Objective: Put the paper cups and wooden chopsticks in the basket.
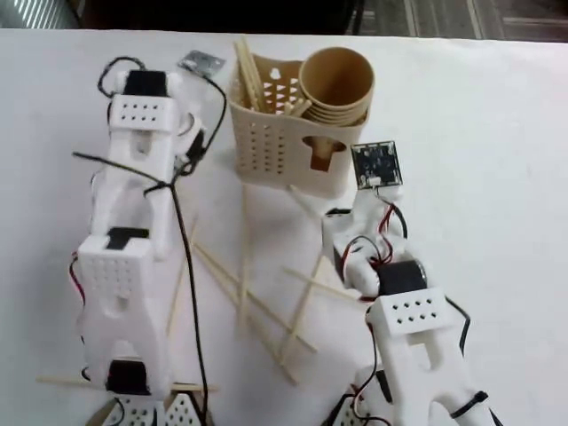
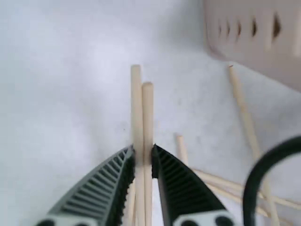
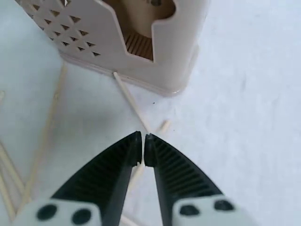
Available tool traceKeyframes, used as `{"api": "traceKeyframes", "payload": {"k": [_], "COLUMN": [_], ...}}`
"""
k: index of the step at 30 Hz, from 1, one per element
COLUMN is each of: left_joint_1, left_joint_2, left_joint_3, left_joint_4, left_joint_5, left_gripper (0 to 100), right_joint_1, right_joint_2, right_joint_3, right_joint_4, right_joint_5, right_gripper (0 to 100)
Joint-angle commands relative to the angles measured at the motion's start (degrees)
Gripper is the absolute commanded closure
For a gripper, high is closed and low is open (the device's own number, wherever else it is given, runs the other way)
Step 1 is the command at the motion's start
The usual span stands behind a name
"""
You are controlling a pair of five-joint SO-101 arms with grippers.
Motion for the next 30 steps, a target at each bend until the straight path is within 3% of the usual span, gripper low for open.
{"api": "traceKeyframes", "payload": {"k": [1,9,18,24,30], "left_joint_1": [0.4,0.75,8.57,11.21,18.59], "left_joint_2": [-12.44,-33.54,-49.45,-52.0,-52.26], "left_joint_3": [0.62,1.49,1.41,1.41,1.85], "left_joint_4": [0.35,0.26,-3.08,-11.43,-26.11], "left_joint_5": [-0.35,0.44,5.01,8.35,13.1], "left_gripper": [98,98,98,98,98], "right_joint_1": [0.4,2.15,2.15,2.15,2.15], "right_joint_2": [-1.01,-1.36,-1.36,-1.36,-1.36], "right_joint_3": [-0.35,-0.35,-0.35,-0.35,-0.35], "right_joint_4": [-0.92,-0.92,-0.92,-0.92,-0.92], "right_joint_5": [0.53,0.35,0.26,0.26,0.26], "right_gripper": [97.1,97.1,97.1,97.1,97.1]}}
